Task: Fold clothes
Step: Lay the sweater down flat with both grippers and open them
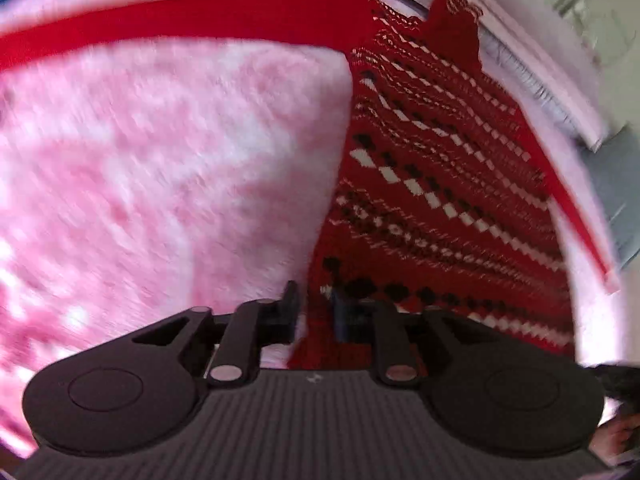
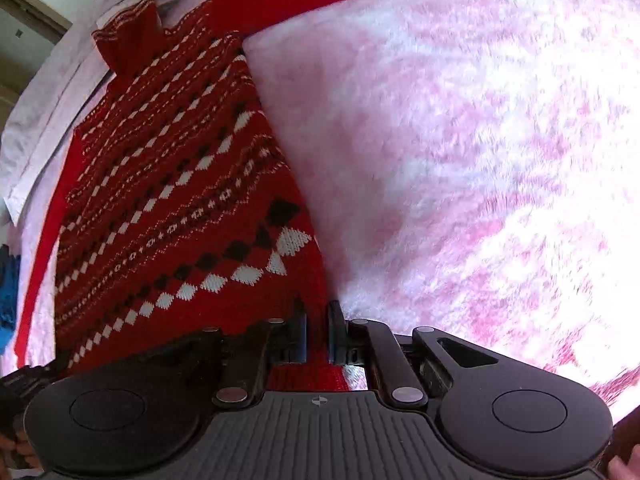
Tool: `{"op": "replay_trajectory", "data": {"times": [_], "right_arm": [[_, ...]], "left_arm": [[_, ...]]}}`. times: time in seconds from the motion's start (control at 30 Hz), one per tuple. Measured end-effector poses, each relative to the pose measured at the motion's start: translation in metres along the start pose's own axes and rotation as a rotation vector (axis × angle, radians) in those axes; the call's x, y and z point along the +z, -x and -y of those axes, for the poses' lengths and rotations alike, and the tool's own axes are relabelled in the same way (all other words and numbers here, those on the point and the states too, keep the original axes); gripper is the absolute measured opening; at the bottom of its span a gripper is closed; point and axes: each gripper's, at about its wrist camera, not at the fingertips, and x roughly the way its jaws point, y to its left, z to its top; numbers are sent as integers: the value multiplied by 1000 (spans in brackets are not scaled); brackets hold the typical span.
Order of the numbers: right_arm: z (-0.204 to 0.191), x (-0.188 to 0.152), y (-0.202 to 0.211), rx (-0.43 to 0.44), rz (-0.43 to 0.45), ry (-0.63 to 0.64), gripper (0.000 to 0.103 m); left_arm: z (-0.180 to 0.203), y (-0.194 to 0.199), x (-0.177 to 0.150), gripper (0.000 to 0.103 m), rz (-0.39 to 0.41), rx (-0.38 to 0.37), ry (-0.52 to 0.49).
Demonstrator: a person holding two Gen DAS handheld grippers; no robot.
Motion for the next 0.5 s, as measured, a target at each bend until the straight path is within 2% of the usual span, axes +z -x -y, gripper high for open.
{"op": "replay_trajectory", "data": {"times": [0.03,0.07,0.1,0.2,0.23,0.3,0.37,0.43,0.47,0.5], "right_arm": [[-7,1,4,-35,-11,15,25],[-15,3,10,-83,-11,37,43],[-24,2,19,-137,25,77,48],[-53,-3,45,-220,209,233,48],[-62,-2,44,-209,238,269,48],[-78,-3,32,-165,247,329,48],[-85,-11,11,-152,214,385,48],[-81,-32,-10,-204,158,451,48],[-74,-47,-15,-224,160,473,48],[-65,-63,-11,-227,198,476,49]], "left_arm": [[5,7,2,19,18,26,-16],[8,14,3,17,43,29,-17],[11,21,5,17,69,28,-19],[30,18,5,17,107,-25,-87],[39,11,3,17,101,-33,-120],[54,-5,-7,17,68,-32,-167],[58,-17,-26,17,31,3,-192],[57,-15,-47,16,36,36,-198],[55,-10,-57,15,42,51,-195],[53,-4,-66,14,33,69,-184]]}}
